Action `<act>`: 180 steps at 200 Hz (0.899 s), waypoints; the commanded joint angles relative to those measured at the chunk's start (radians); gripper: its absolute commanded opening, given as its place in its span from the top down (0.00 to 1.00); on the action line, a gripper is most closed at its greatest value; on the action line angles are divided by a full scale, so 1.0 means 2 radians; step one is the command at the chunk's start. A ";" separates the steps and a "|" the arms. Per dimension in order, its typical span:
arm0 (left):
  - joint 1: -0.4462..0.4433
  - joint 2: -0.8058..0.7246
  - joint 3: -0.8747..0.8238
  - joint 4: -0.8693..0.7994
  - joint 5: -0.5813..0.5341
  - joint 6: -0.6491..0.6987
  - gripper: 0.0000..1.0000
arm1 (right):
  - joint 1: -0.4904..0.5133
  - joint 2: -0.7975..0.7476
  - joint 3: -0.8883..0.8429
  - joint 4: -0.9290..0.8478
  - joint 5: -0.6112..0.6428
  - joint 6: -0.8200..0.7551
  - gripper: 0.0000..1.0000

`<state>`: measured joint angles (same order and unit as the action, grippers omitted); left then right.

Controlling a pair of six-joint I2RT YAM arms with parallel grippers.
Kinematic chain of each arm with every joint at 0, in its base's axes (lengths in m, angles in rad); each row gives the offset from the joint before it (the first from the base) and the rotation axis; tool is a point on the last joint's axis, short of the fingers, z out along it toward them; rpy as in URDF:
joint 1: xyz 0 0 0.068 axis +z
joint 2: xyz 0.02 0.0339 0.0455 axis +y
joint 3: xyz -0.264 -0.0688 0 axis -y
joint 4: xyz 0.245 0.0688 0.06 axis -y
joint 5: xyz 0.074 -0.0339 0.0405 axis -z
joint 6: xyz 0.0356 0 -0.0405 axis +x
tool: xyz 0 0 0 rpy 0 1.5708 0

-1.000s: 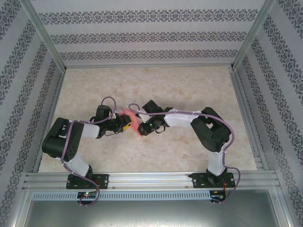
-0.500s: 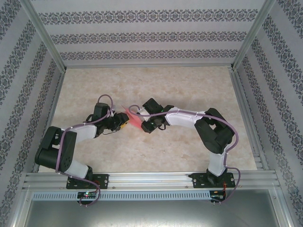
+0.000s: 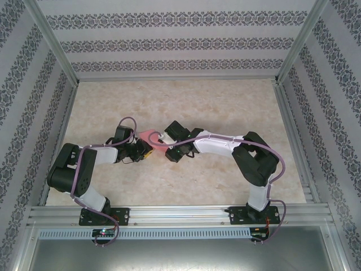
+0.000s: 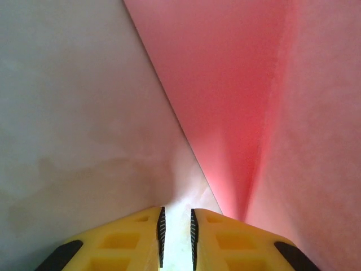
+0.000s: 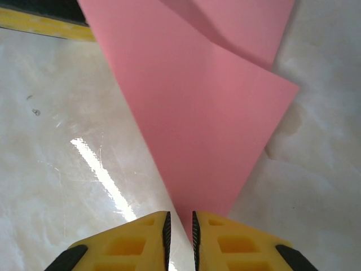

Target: Fold a paper plane with a square sheet of paper (pick it up from the middle)

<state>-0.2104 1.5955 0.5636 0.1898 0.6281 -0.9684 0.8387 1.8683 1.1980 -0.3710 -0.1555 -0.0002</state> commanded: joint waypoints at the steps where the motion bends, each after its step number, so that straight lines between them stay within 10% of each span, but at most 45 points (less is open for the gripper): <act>1: -0.005 0.001 0.012 -0.011 0.007 0.003 0.77 | 0.005 0.014 0.014 -0.009 0.020 -0.007 0.78; 71: -0.005 0.001 0.012 -0.011 0.010 0.003 0.77 | 0.011 0.020 0.014 -0.004 0.029 -0.025 0.71; 180: -0.005 0.004 0.010 -0.008 0.013 0.002 0.76 | 0.005 0.044 0.013 0.011 -0.034 -0.026 0.90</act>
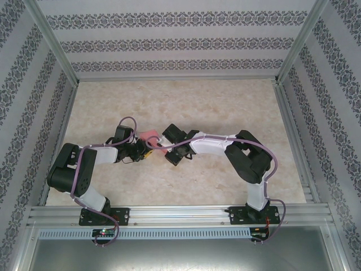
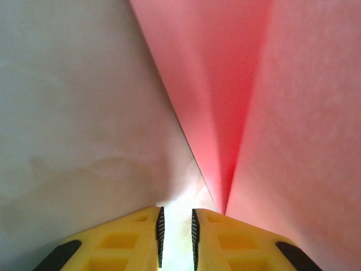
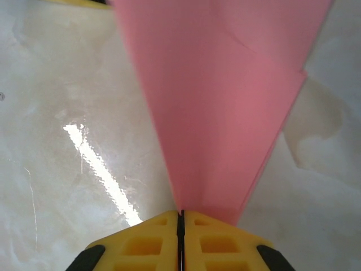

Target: Fold a paper plane with a square sheet of paper (pick it up from the middle)

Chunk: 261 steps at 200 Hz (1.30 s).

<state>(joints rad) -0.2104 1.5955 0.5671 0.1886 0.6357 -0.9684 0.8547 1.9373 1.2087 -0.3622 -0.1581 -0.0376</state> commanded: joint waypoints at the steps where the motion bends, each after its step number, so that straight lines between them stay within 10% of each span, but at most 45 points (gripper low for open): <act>1: -0.005 0.004 0.009 -0.008 0.009 0.002 0.76 | -0.003 0.009 0.008 0.006 -0.033 -0.007 0.90; 92: -0.006 0.005 0.015 -0.002 0.021 -0.002 0.76 | -0.003 -0.072 -0.064 0.118 0.036 -0.003 0.45; 222: -0.006 0.006 0.025 -0.010 0.020 -0.006 0.76 | -0.005 -0.014 -0.101 0.313 -0.012 -0.093 0.52; 261: -0.005 0.002 0.027 -0.017 0.016 -0.006 0.76 | -0.007 -0.003 -0.097 0.314 -0.024 -0.088 0.69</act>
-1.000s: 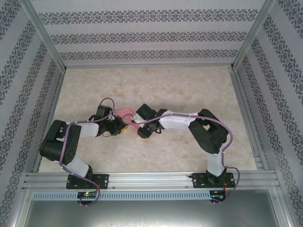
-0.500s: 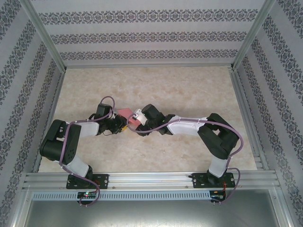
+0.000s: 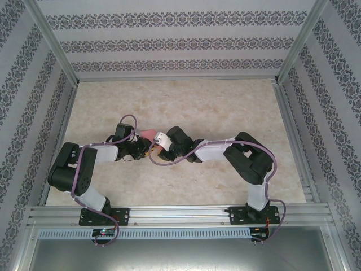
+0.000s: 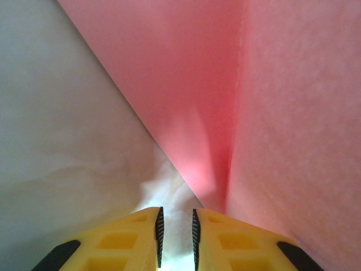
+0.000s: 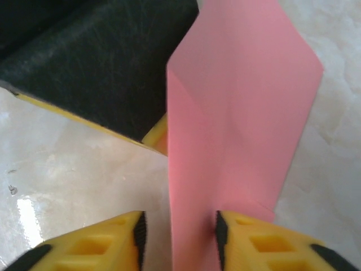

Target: Fold a paper plane with a square sheet of paper (pick it up from the middle)

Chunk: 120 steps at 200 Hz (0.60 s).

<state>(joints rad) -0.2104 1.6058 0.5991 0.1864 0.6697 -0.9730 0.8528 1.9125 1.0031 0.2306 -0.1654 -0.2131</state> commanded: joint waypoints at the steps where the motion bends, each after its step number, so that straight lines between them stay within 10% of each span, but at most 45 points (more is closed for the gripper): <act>1: -0.005 -0.004 0.011 -0.017 -0.001 -0.004 0.76 | -0.006 0.009 0.006 0.019 -0.021 0.000 0.69; 120: 0.002 -0.082 -0.012 -0.028 -0.050 0.020 0.75 | -0.047 0.037 0.054 -0.031 -0.183 0.133 0.93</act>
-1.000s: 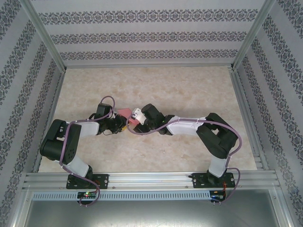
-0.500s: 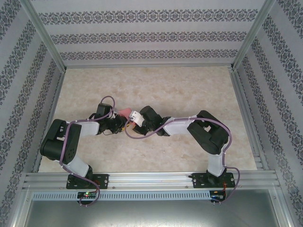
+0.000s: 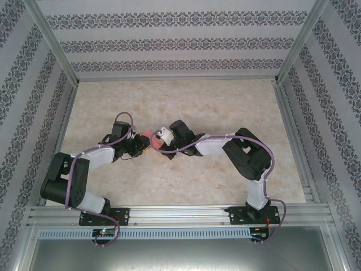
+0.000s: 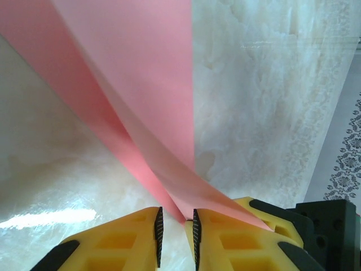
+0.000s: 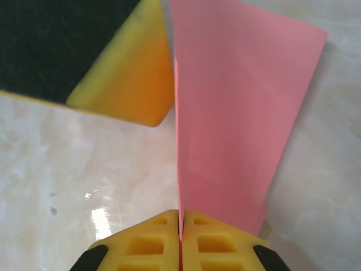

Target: Fold a paper plane with a square sheet of paper (pick it up from the middle)

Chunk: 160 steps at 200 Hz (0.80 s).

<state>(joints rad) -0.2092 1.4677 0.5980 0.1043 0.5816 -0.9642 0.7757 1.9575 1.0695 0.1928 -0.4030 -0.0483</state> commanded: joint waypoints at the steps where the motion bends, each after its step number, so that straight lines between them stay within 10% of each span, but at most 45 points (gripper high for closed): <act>1: 0.002 -0.013 -0.012 0.014 -0.006 0.016 0.75 | -0.009 0.015 0.022 -0.012 -0.066 0.052 0.93; 160: 0.002 -0.009 -0.027 0.070 0.006 0.008 0.75 | -0.036 0.075 0.078 -0.014 -0.167 0.194 0.95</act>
<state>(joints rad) -0.2092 1.4509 0.5648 0.1745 0.5827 -0.9604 0.7086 2.0815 1.1900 0.1814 -0.6987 0.3096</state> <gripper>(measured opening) 0.249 0.053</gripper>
